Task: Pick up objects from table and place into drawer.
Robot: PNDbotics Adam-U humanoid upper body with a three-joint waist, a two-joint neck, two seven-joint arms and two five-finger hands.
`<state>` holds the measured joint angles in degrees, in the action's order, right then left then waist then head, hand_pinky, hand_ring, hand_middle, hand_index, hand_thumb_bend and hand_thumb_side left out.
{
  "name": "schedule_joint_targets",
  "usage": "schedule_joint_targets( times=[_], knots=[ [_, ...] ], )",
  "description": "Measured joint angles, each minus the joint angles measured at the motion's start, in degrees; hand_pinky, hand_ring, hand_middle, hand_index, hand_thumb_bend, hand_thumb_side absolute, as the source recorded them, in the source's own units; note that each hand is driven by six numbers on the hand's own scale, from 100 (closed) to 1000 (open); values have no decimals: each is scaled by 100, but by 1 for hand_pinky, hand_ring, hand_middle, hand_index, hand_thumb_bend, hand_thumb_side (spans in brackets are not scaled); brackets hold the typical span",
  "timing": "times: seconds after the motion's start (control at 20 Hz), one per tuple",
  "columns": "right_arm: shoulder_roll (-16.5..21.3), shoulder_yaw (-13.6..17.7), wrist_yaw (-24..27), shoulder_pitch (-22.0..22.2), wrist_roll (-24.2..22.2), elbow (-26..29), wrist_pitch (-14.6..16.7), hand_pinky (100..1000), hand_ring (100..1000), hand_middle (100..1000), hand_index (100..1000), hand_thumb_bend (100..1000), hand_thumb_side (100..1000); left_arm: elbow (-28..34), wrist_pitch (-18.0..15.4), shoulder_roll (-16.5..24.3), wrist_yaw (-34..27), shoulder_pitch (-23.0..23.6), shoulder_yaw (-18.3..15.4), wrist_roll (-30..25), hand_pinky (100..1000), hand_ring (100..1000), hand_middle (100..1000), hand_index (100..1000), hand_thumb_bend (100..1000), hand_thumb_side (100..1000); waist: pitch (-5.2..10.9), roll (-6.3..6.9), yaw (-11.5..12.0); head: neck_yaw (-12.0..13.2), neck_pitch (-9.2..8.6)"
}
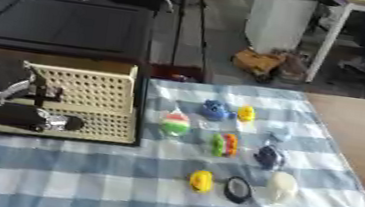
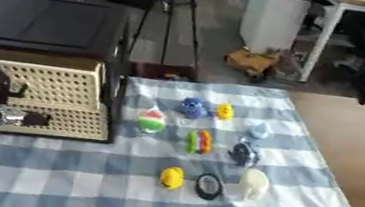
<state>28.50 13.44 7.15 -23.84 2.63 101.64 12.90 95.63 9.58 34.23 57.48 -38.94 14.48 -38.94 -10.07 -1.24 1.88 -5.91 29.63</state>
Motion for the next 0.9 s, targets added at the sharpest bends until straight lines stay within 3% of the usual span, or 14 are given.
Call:
schedule_joint_targets(
  times=[0.9],
  knots=[
    [0, 33, 0, 20, 6, 0, -4, 106, 318, 349, 716, 262, 816, 949, 312, 112, -75, 612, -198, 75, 100, 100, 100, 537, 773, 1000, 34, -12, 79, -69, 0]
  ],
)
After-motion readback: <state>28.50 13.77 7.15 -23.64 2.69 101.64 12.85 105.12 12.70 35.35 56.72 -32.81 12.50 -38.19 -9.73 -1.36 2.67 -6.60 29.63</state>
